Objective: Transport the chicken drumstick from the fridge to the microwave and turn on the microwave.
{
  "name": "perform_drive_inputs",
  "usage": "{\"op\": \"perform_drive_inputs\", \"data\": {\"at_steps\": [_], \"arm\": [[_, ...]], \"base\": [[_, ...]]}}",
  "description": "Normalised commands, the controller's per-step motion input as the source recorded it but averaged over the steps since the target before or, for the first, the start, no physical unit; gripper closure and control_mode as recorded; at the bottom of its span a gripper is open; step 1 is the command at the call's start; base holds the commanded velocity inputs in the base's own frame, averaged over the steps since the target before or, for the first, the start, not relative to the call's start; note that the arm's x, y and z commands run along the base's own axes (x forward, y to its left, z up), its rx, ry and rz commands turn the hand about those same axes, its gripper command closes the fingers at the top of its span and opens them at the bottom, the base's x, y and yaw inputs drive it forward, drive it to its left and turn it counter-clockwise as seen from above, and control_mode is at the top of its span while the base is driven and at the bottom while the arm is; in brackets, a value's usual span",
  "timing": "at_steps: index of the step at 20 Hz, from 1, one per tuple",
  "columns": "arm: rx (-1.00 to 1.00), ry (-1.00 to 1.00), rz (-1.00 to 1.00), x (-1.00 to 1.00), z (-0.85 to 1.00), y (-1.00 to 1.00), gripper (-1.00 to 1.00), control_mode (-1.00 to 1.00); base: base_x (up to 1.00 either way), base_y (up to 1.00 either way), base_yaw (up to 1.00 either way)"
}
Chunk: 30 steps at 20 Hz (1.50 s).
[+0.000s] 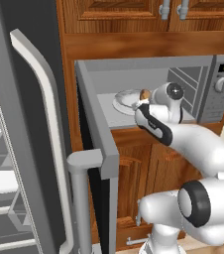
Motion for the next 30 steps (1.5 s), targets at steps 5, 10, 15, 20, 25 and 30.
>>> {"op": "perform_drive_inputs", "data": {"at_steps": [5,10,15,20,25,30], "arm": [[0.0,0.0,0.0,0.38,-0.04,0.0,1.0,-1.0],[0.0,0.0,0.0,0.42,-0.07,0.0,1.0,-1.0],[0.0,0.0,-0.01,0.41,-0.09,0.02,1.0,-1.0],[0.0,0.0,-0.01,0.39,-0.11,0.02,1.0,-1.0],[0.0,0.0,-0.01,0.35,-0.07,0.0,1.0,-1.0],[0.0,0.01,-0.01,0.36,-0.01,0.0,1.0,-1.0]], "base": [[0.0,0.0,0.0],[0.0,0.0,0.0],[0.0,0.0,0.0],[0.0,0.0,0.0],[0.0,0.0,0.0],[0.0,0.0,0.0]]}}
